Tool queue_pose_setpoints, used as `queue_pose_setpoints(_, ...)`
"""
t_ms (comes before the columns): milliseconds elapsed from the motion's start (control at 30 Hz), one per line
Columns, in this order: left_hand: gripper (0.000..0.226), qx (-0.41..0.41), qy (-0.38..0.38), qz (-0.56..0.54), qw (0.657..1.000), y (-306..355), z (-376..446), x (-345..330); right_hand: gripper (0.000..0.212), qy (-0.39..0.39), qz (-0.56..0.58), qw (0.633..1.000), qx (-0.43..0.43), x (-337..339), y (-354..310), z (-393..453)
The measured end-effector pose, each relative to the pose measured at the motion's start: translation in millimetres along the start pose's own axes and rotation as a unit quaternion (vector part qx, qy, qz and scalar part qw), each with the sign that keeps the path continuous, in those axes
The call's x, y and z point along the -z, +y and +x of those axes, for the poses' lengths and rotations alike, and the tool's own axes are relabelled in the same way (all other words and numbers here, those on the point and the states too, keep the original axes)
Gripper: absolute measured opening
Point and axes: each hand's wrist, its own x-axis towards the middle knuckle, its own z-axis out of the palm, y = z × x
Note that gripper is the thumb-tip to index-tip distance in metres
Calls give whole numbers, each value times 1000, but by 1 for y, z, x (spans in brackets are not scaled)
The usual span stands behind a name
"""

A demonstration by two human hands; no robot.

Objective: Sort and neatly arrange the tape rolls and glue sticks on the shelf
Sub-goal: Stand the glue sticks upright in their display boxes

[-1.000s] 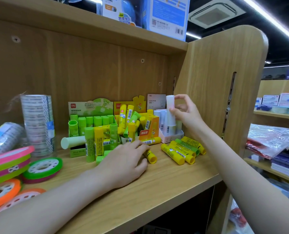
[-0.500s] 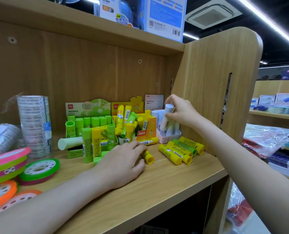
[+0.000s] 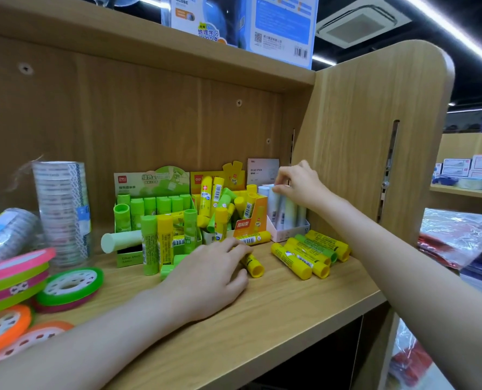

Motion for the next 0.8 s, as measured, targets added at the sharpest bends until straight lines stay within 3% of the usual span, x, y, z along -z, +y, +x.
queue_pose_setpoints(67,60,1,-2,6,1000,0,0,0,12,-16,-16,1000,12,4,-1,4)
queue_pose_setpoints(200,44,1,2,-1,1000,0,0,0,8,-37,-22,998,54,8,3,11)
queue_pose_setpoints(433,46,0,5,3,1000,-1,0,-1,10,-30,-26,993,111,10,0,7)
queue_pose_setpoints(533,60,-1,2,7,1000,0,0,0,13,-5,-25,994,104,8,-5,1)
queue_pose_setpoints(800,58,1,1,13,1000,0,0,-2,15,57,-61,995,46,2,2,-6)
